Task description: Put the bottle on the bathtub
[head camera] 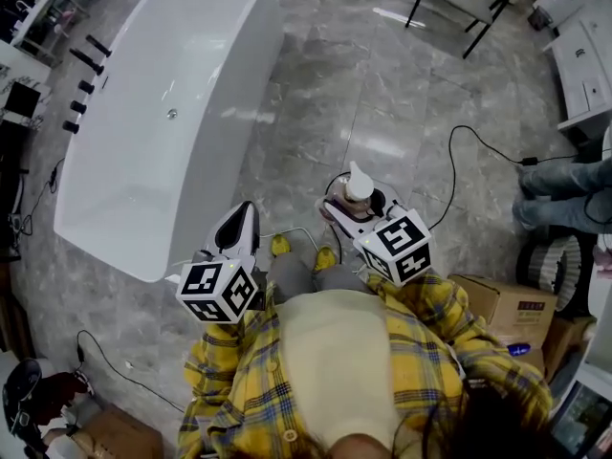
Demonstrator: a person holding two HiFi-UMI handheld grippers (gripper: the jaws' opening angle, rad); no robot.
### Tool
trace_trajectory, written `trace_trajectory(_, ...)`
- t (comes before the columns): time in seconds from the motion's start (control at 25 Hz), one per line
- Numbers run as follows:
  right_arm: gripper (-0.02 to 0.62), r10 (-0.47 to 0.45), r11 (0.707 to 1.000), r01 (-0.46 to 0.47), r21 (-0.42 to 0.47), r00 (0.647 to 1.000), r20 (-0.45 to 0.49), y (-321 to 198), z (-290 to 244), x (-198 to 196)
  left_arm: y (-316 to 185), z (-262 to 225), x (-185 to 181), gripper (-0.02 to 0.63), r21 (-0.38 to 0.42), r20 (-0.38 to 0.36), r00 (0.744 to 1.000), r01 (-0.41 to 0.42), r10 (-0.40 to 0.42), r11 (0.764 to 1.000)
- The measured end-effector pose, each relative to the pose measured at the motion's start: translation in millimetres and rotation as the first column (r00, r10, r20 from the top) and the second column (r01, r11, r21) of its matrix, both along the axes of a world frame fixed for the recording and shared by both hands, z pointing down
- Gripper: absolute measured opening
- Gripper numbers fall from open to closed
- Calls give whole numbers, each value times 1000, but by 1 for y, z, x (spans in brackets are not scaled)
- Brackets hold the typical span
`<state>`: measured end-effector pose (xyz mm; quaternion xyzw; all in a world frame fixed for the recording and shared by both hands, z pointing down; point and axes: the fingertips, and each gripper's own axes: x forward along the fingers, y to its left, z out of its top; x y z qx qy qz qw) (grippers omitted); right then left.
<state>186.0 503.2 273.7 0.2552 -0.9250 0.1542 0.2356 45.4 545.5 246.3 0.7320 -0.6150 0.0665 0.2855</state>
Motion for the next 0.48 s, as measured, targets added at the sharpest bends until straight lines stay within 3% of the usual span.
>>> trace_trajectory(0.48, 225, 1, 1000, -1, 9, 1000, -20, -52, 6, -48, -65, 14, -46, 9, 13, -14, 1000, -25, 25, 1000)
